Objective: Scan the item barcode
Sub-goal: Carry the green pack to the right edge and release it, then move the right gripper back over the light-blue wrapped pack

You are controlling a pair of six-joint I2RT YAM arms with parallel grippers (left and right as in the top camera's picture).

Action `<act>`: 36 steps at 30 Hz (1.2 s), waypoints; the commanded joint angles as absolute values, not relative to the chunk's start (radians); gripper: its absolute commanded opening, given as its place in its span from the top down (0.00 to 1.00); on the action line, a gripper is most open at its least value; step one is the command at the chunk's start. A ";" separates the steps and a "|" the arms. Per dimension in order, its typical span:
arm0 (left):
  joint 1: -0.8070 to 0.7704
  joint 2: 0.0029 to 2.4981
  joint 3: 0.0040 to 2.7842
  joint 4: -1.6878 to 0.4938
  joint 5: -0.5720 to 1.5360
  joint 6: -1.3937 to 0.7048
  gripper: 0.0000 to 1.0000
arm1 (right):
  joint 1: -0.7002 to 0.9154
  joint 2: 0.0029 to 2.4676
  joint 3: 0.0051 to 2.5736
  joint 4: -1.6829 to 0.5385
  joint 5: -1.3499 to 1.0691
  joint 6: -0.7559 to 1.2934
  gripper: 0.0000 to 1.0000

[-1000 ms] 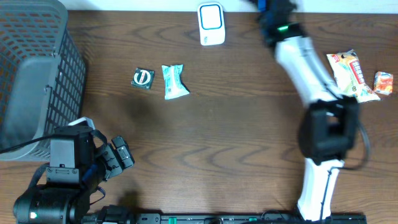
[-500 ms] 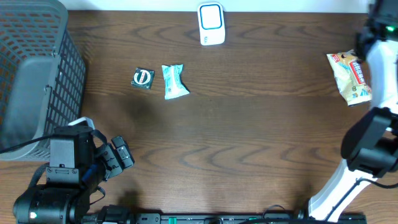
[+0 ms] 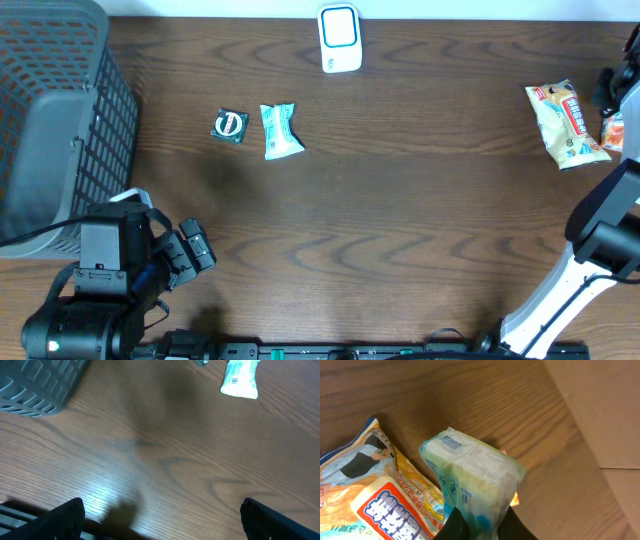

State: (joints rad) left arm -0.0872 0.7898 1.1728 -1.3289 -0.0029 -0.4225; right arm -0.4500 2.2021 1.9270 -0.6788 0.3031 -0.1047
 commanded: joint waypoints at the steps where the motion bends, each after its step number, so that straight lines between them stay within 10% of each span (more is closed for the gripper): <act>1: -0.089 0.790 1.174 -1.331 -0.009 -0.428 0.02 | -0.457 2.238 1.919 -0.670 0.281 -0.083 0.75; 6: -0.089 0.790 1.174 -1.331 -0.009 -0.428 0.02 | -0.456 2.229 1.921 -0.689 0.285 -0.083 0.52; 22: -0.089 0.790 1.174 -1.331 -0.009 -0.428 0.03 | -0.338 1.875 1.921 -0.817 -0.183 0.120 0.50; 36: -0.089 0.790 1.174 -1.331 -0.009 -0.428 0.02 | 0.052 1.896 1.920 -0.910 -0.505 0.120 0.21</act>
